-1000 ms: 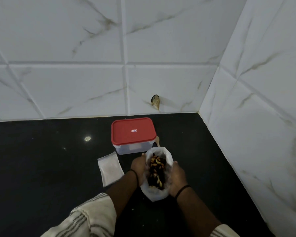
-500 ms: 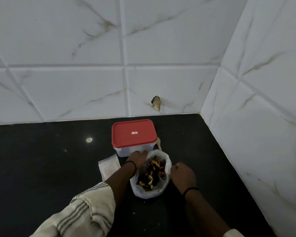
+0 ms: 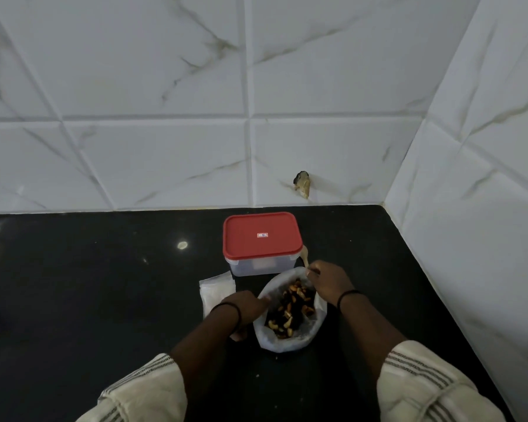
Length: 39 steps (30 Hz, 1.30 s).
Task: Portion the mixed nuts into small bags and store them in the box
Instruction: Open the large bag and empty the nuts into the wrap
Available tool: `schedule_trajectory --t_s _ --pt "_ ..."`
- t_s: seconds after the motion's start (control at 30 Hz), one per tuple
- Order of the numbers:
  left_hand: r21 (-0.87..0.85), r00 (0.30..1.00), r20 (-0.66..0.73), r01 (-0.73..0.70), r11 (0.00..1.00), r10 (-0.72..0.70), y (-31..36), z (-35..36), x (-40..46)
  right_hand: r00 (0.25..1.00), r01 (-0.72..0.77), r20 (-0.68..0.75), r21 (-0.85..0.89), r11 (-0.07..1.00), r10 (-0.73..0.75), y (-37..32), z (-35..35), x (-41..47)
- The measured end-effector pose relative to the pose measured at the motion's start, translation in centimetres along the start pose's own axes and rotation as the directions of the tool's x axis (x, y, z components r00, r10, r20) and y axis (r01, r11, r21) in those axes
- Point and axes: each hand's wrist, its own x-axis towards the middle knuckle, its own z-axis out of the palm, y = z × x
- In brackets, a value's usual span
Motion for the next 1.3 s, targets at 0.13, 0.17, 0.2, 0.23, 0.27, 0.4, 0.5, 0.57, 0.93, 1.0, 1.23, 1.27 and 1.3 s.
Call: schedule_trajectory --t_s 0.13,0.17,0.2,0.23,0.27,0.4,0.5,0.57,0.93,1.0,1.23,1.27,1.3 --pt "-0.198 0.966 0.218 0.181 0.963 -0.137 -0.2 0.1 -1.1 0.999 -0.021 -0.040 -0.009 1.000 0.020 -0.1 0.0 0.0" --pt "-0.213 0.961 0.238 0.191 0.958 -0.138 -0.2 0.2 -1.2 0.998 -0.039 -0.055 -0.008 0.999 0.038 0.0 -0.1 0.0" --pt "-0.227 0.963 0.234 0.186 0.956 -0.131 -0.2 0.2 -1.1 0.996 -0.063 -0.068 -0.007 0.998 0.062 0.1 -0.1 -0.1" --pt "-0.244 0.971 0.207 0.168 0.955 -0.118 -0.1 0.3 -1.0 0.993 -0.091 -0.078 -0.003 0.996 0.091 0.1 -0.2 -0.3" --pt "-0.256 0.982 0.159 0.143 0.956 -0.104 0.0 0.3 -0.7 0.988 -0.129 -0.083 0.009 0.992 0.129 0.1 -0.3 -0.5" --pt "-0.202 0.994 -0.099 0.029 0.979 -0.049 0.9 1.2 -0.1 0.945 -0.320 -0.040 0.087 0.943 0.324 0.7 -0.5 -1.5" --pt "-0.224 0.983 -0.181 -0.005 0.974 -0.036 1.8 3.0 0.4 0.862 -0.502 0.052 0.218 0.837 0.503 1.5 -0.4 -2.7" --pt "-0.315 0.960 -0.269 -0.016 0.949 -0.073 2.2 3.4 0.8 0.828 -0.550 0.110 0.358 0.755 0.550 1.5 -0.1 -2.9" --pt "-0.570 0.828 -0.515 -0.135 0.811 -0.224 3.3 5.8 0.5 0.799 -0.437 0.019 0.704 0.560 0.601 -1.0 3.7 -5.0" --pt "-0.576 0.818 -0.532 -0.162 0.801 -0.217 3.6 6.0 0.7 0.795 -0.386 -0.044 0.734 0.560 0.605 -2.1 4.1 -5.6" --pt "-0.491 0.774 -0.615 -0.225 0.842 -0.152 3.5 6.0 1.6 0.745 -0.338 -0.179 0.730 0.595 0.642 -4.8 5.5 -7.0" --pt "-0.477 0.773 -0.619 -0.227 0.849 -0.141 3.2 5.9 1.8 0.743 -0.347 -0.180 0.721 0.600 0.645 -4.8 5.5 -7.0" --pt "-0.462 0.774 -0.619 -0.226 0.858 -0.129 2.8 5.8 1.9 0.742 -0.358 -0.176 0.711 0.605 0.647 -4.7 5.5 -6.9"
